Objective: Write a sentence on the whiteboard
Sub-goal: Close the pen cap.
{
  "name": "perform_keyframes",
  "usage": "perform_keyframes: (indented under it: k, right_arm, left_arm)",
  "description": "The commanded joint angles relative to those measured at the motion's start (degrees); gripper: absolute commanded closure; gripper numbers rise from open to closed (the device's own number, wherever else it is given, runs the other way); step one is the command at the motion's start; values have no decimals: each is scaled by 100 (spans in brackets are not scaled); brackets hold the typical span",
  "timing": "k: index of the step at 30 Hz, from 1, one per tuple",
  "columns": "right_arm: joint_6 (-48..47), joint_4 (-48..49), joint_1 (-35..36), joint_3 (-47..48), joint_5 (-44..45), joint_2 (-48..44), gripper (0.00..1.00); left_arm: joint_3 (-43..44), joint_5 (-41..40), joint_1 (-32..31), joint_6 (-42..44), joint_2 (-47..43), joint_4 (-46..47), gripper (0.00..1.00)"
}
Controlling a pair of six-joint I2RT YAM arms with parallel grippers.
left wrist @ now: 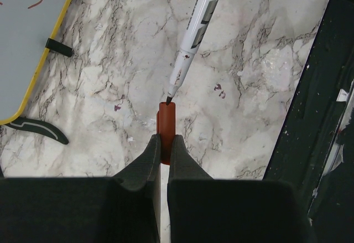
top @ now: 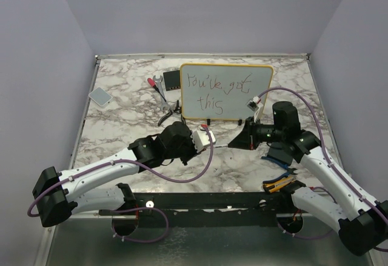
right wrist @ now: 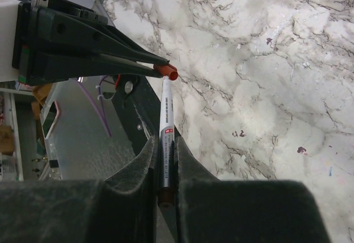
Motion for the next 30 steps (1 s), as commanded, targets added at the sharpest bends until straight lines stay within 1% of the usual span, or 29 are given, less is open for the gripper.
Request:
perform_keyframes:
  k: [1,23,27,30]
  right_arm:
    - [-90,-44,-32,50,-272,67,99]
    - [-133,-88,-36,50,-262,123,99]
    - [-144,-109,-33,67,-189,109,99]
    - [-96,-201,-32,106,98,22,99]
  left_arm:
    - [-64,20,-36,77,-131,-45,100]
    - [-76,-36,-52,75,-234,-46,100]
    - [-76,-14,-45,91,-254,-47,100]
    - [-85,-13,-55,89,-276,-47,100]
